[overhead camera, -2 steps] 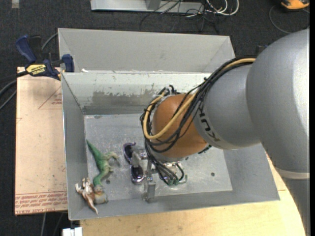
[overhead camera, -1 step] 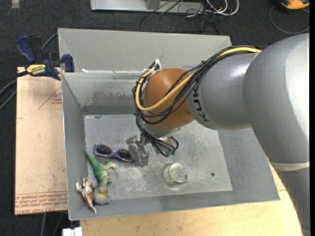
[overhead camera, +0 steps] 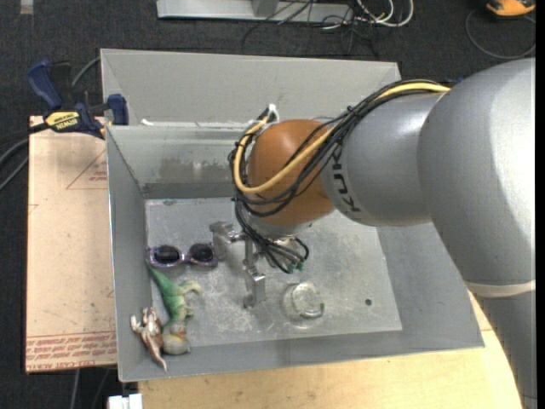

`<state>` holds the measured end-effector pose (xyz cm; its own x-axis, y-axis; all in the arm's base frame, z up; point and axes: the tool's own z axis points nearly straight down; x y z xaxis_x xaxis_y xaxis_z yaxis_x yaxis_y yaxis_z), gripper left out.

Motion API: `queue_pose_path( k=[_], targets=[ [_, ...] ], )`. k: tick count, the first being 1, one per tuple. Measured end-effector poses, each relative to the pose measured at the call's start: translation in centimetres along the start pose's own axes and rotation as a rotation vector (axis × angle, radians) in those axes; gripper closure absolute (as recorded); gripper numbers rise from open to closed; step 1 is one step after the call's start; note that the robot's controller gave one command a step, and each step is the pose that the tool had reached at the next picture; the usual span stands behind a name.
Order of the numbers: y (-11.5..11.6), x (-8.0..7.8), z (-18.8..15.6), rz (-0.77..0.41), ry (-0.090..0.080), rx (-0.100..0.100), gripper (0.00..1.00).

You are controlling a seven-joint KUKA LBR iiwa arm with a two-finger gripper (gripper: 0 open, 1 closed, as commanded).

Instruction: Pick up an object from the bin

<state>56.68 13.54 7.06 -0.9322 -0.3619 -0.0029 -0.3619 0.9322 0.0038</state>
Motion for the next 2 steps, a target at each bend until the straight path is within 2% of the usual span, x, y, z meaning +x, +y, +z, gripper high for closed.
queue_pose_path(
  k=[1,2],
  targets=[
    [0.0,0.0,0.0,0.000,0.000,0.000,0.00],
    [2.9,-7.9,-0.1,-0.171,-0.007,0.000,0.00]
  ],
)
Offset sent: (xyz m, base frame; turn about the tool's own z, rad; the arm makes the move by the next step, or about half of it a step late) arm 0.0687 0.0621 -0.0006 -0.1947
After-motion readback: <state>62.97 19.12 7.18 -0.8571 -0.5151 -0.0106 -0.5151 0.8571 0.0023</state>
